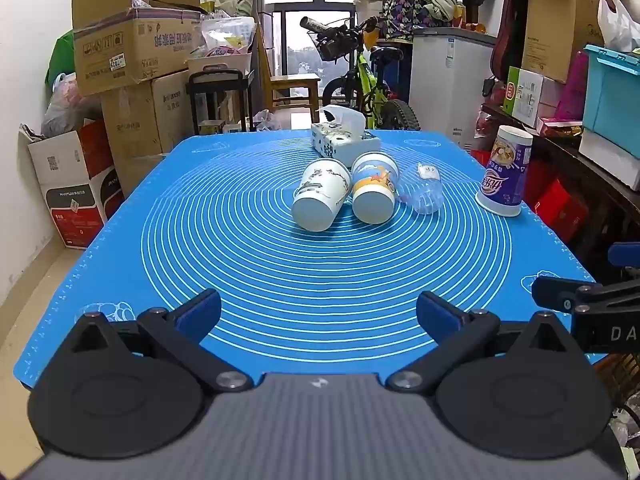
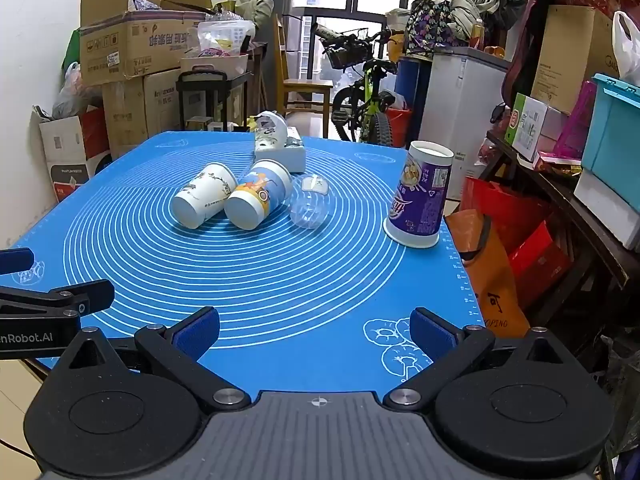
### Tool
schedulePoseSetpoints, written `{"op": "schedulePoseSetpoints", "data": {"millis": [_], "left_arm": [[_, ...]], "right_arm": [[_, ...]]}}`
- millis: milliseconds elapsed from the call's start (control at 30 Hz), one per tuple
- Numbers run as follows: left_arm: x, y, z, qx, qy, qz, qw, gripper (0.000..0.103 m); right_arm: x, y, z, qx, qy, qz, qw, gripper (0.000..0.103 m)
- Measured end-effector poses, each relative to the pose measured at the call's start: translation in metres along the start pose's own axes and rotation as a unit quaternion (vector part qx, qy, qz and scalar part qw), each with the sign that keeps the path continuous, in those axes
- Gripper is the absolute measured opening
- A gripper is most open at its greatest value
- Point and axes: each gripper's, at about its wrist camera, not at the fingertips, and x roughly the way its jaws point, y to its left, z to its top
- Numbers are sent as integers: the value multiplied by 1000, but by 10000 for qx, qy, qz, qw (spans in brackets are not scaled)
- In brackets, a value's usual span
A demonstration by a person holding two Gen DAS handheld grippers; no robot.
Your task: Flip cup upside down
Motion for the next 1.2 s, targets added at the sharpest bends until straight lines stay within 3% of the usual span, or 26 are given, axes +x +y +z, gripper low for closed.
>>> {"op": "schedulePoseSetpoints", "data": {"millis": [1200], "left_arm": [[4, 1, -1, -64, 27, -37, 10000, 102]], "right_arm": [[3, 7, 0, -181, 39, -48, 9998, 101]]}}
